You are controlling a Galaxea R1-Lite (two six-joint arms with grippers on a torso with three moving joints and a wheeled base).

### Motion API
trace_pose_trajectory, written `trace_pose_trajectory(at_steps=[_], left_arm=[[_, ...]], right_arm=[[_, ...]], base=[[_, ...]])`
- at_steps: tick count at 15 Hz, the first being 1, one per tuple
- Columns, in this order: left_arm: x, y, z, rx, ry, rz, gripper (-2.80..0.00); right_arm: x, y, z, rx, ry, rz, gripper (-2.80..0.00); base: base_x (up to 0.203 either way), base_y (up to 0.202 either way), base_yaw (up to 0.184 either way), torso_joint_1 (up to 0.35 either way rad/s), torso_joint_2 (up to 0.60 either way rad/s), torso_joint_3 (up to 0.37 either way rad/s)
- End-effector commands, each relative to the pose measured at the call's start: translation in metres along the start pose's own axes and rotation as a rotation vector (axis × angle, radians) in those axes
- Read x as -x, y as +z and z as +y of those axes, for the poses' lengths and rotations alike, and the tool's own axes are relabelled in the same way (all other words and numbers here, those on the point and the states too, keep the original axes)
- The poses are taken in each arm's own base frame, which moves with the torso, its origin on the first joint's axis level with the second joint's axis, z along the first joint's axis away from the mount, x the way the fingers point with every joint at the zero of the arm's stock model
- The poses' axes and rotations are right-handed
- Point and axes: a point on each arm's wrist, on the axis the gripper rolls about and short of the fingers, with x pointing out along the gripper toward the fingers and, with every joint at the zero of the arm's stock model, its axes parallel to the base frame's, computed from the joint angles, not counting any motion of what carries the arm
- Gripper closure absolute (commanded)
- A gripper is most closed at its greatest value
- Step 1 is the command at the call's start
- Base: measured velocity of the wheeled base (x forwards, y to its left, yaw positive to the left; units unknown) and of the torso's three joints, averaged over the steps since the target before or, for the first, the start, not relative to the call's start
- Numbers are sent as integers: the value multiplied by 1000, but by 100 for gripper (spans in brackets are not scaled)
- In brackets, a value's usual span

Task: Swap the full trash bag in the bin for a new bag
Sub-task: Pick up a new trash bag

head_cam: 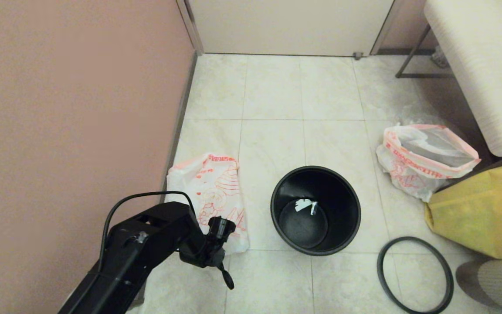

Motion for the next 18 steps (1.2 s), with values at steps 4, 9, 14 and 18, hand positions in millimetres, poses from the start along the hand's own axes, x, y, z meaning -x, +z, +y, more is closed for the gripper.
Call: trace_pose_trajectory(at_steps=[4, 9, 14, 18], left_arm=[[1, 2, -1, 12, 5, 3, 0], [74, 36, 21, 197, -25, -81, 0], [156, 31, 46, 330, -95, -124, 0], [111, 32, 25, 347, -49, -74, 0]], right_arm=[[0, 0, 0, 1, 0, 0, 0], [0, 0, 0, 1, 0, 1, 0], [0, 0, 0, 1, 0, 1, 0], [0, 0, 0, 1, 0, 0, 0]], base=[[0, 0, 0, 0, 0, 0], [0, 0, 0, 0, 0, 0], [0, 0, 0, 0, 0, 0], [0, 0, 0, 0, 0, 0]])
